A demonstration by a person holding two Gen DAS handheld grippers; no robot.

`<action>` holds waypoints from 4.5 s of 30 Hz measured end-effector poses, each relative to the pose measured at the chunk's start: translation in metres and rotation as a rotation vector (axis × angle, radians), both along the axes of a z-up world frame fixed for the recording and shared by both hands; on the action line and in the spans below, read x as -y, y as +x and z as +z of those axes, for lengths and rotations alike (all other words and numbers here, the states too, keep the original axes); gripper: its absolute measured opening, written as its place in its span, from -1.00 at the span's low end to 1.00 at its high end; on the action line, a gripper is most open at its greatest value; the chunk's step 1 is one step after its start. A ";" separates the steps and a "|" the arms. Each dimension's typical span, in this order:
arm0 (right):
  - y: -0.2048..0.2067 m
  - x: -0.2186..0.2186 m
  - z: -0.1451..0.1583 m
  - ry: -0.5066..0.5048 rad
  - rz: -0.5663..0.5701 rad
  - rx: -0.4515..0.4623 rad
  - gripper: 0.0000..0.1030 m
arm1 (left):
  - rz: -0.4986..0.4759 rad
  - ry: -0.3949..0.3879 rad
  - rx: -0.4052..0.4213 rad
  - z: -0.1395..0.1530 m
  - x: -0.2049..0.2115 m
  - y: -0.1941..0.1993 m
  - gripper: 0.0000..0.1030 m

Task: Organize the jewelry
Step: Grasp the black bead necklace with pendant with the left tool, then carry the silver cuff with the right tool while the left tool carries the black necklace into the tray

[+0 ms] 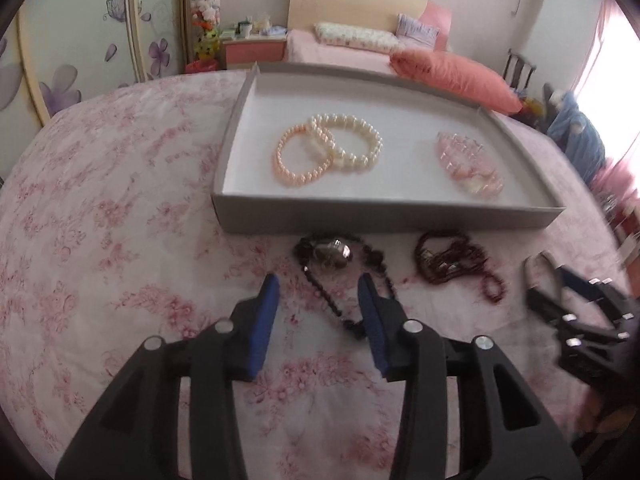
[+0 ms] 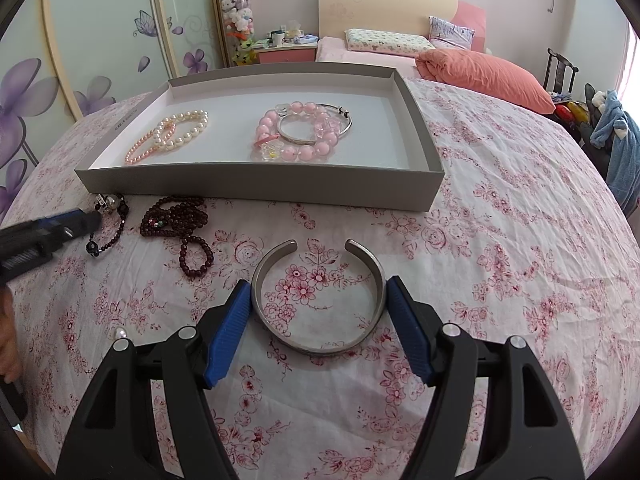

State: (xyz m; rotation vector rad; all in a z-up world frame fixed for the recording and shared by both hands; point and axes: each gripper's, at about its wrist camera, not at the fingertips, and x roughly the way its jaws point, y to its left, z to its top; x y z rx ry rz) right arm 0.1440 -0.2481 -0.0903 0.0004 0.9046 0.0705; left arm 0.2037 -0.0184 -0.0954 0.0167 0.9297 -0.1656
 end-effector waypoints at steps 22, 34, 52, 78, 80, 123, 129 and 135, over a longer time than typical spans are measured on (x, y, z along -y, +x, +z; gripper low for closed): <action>0.001 0.000 -0.002 -0.007 -0.004 -0.002 0.37 | -0.027 0.026 -0.001 0.001 -0.019 -0.017 -0.72; -0.007 0.009 0.009 0.041 -0.024 0.078 0.31 | -0.023 -0.038 0.065 0.015 -0.026 -0.025 -0.92; -0.023 0.000 0.037 0.063 -0.008 0.219 0.31 | -0.100 -0.235 0.286 0.083 -0.028 -0.043 -0.92; -0.066 -0.017 0.103 -0.013 -0.077 0.677 0.32 | -0.002 -0.066 0.540 0.134 -0.005 -0.092 -0.92; -0.063 -0.016 0.105 -0.015 -0.083 0.688 0.32 | 0.004 -0.053 0.548 0.135 -0.002 -0.091 -0.92; 0.084 -0.025 0.041 0.057 -0.048 0.326 0.33 | -0.012 -0.105 0.407 0.075 0.030 0.069 -0.90; 0.077 -0.023 0.047 0.067 -0.050 0.339 0.45 | 0.017 -0.130 0.389 0.070 0.017 0.074 -0.64; 0.070 -0.016 0.051 0.080 -0.059 0.346 0.37 | 0.058 -0.133 0.394 0.075 0.000 0.067 -0.64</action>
